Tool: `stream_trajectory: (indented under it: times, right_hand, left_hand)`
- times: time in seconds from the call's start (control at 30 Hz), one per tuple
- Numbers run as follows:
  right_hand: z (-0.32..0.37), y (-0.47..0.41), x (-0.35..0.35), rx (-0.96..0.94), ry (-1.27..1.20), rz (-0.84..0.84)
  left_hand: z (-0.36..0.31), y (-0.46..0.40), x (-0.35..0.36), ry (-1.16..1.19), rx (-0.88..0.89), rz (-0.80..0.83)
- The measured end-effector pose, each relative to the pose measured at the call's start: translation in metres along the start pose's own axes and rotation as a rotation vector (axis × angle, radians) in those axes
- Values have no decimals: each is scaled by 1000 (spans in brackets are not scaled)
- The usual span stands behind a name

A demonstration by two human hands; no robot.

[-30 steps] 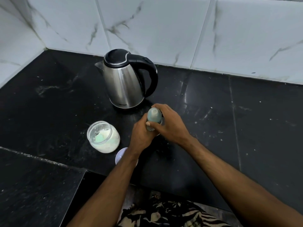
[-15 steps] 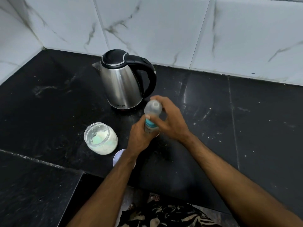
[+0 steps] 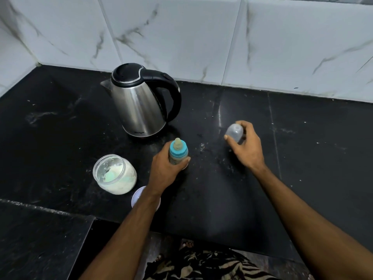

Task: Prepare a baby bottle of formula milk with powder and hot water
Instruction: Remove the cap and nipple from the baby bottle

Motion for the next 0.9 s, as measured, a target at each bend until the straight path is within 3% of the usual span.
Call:
stream_trajectory:
  times: [0.43, 0.6, 0.8, 0.9]
  right_hand:
    - [-41, 28, -1, 153, 102, 78]
    - [17, 30, 8, -45, -23, -73]
    - [89, 50, 81, -157, -179, 320]
    - [93, 55, 104, -130, -200, 329]
  left_hand:
    - [3, 1, 1, 3, -21, -2]
    - [2, 2, 1, 9, -49, -13]
    - [1, 5, 3, -27, -93, 0]
    - [4, 4, 7, -73, -71, -5]
Point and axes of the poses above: each hand's wrist, its own y-axis away from the middle knuckle, its own x-axis out of the palm, z = x × y, the point moved 3 cm from there along -y, towards the middle knuckle, and after that the axes turned 5 degrees about -y, right-handed, at the moved point
